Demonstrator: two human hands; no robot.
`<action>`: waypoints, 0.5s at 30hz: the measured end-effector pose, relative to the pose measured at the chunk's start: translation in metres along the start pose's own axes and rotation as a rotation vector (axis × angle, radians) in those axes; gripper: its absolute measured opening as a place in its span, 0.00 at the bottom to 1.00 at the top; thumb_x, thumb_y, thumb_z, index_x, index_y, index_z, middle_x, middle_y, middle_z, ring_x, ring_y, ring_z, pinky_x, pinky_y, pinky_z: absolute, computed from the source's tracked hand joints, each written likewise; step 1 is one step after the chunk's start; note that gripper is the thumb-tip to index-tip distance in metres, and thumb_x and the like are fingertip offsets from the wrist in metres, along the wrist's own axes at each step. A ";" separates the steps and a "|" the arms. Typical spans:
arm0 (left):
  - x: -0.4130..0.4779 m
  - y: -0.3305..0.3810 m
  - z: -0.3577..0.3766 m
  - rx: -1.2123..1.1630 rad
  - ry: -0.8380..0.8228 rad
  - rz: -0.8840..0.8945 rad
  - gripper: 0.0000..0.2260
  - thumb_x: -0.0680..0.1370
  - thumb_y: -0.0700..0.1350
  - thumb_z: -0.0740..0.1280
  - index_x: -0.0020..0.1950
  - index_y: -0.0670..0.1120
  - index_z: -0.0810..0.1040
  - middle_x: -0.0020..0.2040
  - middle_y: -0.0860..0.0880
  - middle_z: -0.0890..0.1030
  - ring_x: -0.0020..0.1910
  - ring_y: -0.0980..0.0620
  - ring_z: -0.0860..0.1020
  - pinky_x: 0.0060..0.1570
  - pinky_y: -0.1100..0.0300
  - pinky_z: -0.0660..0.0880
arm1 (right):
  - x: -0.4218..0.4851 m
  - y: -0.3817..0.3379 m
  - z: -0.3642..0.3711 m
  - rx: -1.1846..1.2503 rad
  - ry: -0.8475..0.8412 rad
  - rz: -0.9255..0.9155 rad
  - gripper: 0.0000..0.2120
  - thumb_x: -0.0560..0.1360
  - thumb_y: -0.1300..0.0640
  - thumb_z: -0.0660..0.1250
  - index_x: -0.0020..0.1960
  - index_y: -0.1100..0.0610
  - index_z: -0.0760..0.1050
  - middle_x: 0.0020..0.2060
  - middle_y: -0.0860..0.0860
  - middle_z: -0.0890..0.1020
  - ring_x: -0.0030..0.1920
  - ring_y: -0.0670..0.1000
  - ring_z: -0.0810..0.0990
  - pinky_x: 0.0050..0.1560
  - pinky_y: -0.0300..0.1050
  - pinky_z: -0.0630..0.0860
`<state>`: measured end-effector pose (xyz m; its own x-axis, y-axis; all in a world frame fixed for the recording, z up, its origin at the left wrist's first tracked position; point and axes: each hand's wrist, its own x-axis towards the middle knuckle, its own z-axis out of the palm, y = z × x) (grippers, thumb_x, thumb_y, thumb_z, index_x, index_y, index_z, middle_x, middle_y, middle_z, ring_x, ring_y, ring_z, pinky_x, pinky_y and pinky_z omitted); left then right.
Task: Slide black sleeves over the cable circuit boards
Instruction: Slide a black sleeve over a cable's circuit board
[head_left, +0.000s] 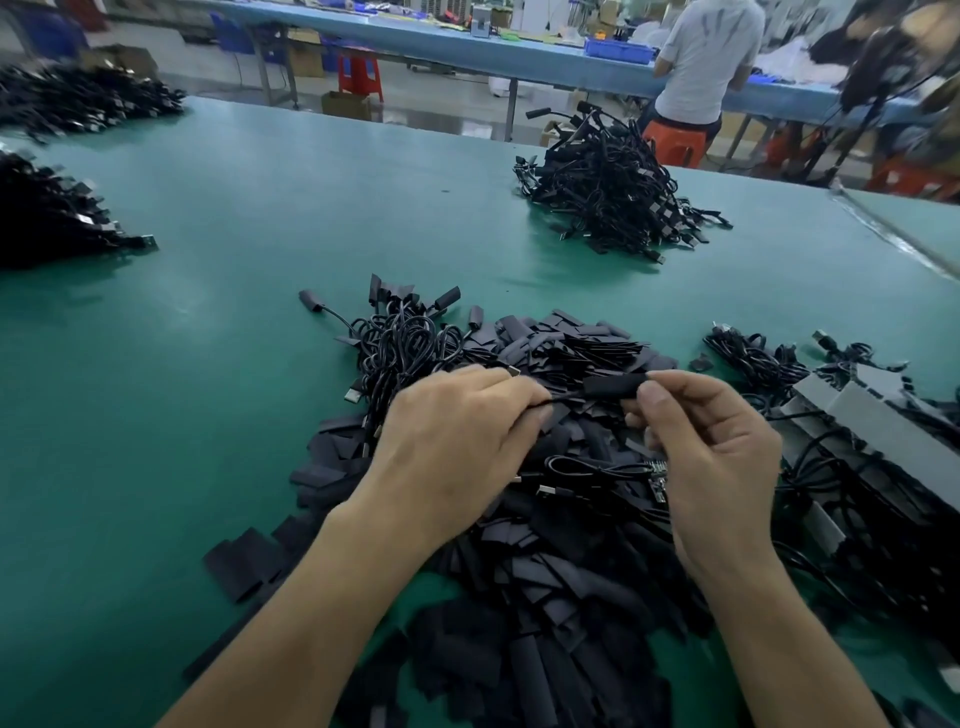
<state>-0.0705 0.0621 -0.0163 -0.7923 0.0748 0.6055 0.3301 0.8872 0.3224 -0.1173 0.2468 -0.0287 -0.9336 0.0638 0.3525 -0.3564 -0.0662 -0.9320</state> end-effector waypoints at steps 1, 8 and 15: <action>0.005 0.000 -0.005 0.007 0.043 -0.046 0.07 0.81 0.49 0.67 0.50 0.50 0.85 0.38 0.57 0.83 0.34 0.57 0.80 0.34 0.69 0.74 | 0.001 -0.001 -0.003 -0.098 0.023 -0.028 0.07 0.76 0.61 0.70 0.45 0.49 0.82 0.37 0.49 0.86 0.37 0.46 0.84 0.40 0.33 0.78; 0.059 -0.042 -0.031 -0.215 0.217 -0.617 0.13 0.81 0.48 0.66 0.41 0.45 0.84 0.29 0.52 0.80 0.28 0.53 0.75 0.32 0.57 0.73 | 0.013 -0.003 -0.039 -1.396 -0.189 0.136 0.11 0.77 0.51 0.64 0.57 0.47 0.80 0.53 0.51 0.82 0.53 0.56 0.77 0.56 0.53 0.74; 0.062 -0.064 -0.008 -0.178 0.040 -0.765 0.05 0.81 0.42 0.64 0.49 0.42 0.77 0.40 0.47 0.77 0.43 0.44 0.74 0.38 0.60 0.65 | 0.017 -0.001 -0.042 -1.521 -0.311 0.390 0.22 0.72 0.29 0.60 0.62 0.38 0.74 0.61 0.51 0.74 0.66 0.58 0.67 0.64 0.57 0.65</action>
<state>-0.1369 0.0061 0.0070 -0.8147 -0.5467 0.1932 -0.2195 0.5993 0.7699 -0.1311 0.2896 -0.0251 -0.9932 0.0727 -0.0911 0.0828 0.9903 -0.1119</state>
